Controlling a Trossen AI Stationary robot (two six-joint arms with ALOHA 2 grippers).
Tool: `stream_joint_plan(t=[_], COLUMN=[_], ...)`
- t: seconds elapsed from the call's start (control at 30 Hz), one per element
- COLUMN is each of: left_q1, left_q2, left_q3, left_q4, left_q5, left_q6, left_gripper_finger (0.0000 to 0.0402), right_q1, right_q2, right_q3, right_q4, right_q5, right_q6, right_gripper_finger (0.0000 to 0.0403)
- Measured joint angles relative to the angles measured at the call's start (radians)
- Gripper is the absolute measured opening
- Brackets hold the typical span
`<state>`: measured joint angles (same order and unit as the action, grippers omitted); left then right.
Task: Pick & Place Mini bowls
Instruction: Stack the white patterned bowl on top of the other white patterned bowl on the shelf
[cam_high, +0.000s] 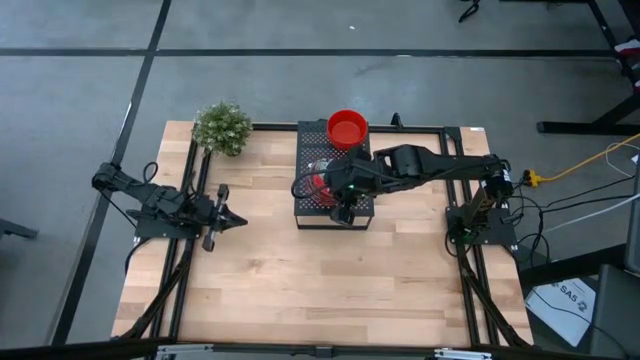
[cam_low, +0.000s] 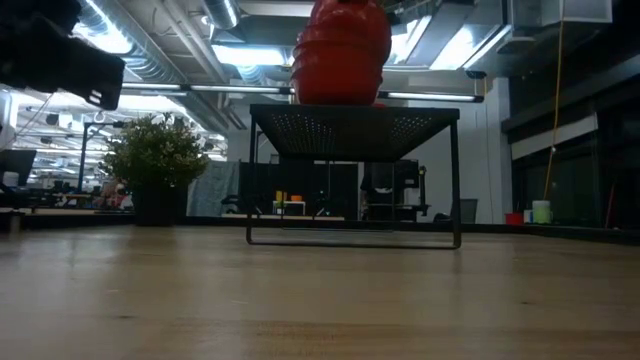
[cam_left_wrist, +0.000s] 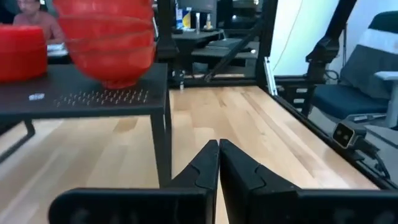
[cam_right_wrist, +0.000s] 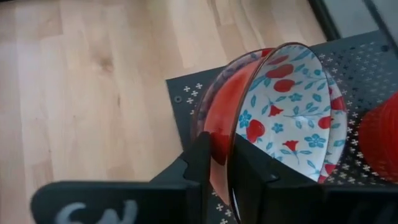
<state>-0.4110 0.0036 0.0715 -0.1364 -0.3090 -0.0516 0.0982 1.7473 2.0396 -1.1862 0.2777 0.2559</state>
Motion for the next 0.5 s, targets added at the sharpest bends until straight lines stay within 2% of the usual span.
stream_joint_plan(t=[0.1, 0.33, 0.5], left_q1=[0.0, 0.001, 0.001], left_q2=[0.0, 0.0, 0.0], left_q3=[0.0, 0.0, 0.0], left_q4=[0.006, 0.008, 0.014], left_q5=[-0.006, -0.014, -0.014], left_q6=[0.01, 0.013, 0.013], left_gripper_finger=[0.001, 0.0006, 0.0011], right_q1=[0.0, 0.0, -0.002], right_q2=[0.0, 0.0, 0.006], right_q3=[0.0, 0.0, 0.0], right_q4=[0.0, 0.027, 0.047], right_q5=[0.04, 0.046, 0.046], right_q6=[-0.004, -0.065, -0.086], right_gripper_finger=[0.0048, 0.0019, 0.0031])
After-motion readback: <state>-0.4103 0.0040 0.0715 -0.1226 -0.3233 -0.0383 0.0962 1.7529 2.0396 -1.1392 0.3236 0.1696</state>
